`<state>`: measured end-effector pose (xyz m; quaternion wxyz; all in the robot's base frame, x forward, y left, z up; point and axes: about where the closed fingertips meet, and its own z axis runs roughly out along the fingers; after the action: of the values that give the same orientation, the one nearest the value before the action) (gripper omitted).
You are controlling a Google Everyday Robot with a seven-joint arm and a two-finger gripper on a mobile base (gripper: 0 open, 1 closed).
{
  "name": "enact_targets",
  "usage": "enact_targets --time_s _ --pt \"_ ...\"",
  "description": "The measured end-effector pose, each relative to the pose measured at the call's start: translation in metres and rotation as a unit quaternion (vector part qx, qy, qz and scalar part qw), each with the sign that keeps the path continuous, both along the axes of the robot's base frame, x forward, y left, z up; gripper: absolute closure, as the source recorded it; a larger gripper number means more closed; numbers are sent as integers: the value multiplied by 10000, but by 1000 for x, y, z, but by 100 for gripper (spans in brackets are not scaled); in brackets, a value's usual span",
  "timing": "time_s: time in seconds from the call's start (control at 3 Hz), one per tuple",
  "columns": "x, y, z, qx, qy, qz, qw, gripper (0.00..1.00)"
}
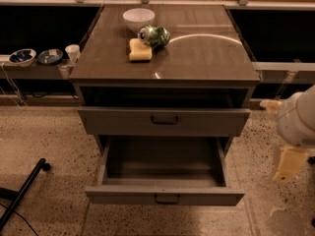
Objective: Close middle drawer
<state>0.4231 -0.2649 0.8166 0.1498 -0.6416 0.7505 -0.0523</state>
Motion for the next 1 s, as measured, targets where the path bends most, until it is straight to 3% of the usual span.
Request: enact_targets --time_s 0.33,0.67,1.0 --pt "-19 -15 -102 -36 285 -44 9996 0" --pt "-24 -14 -127 -22 235 -37 9997 0" --pt "-19 -12 -138 -50 491 95 9987 0"
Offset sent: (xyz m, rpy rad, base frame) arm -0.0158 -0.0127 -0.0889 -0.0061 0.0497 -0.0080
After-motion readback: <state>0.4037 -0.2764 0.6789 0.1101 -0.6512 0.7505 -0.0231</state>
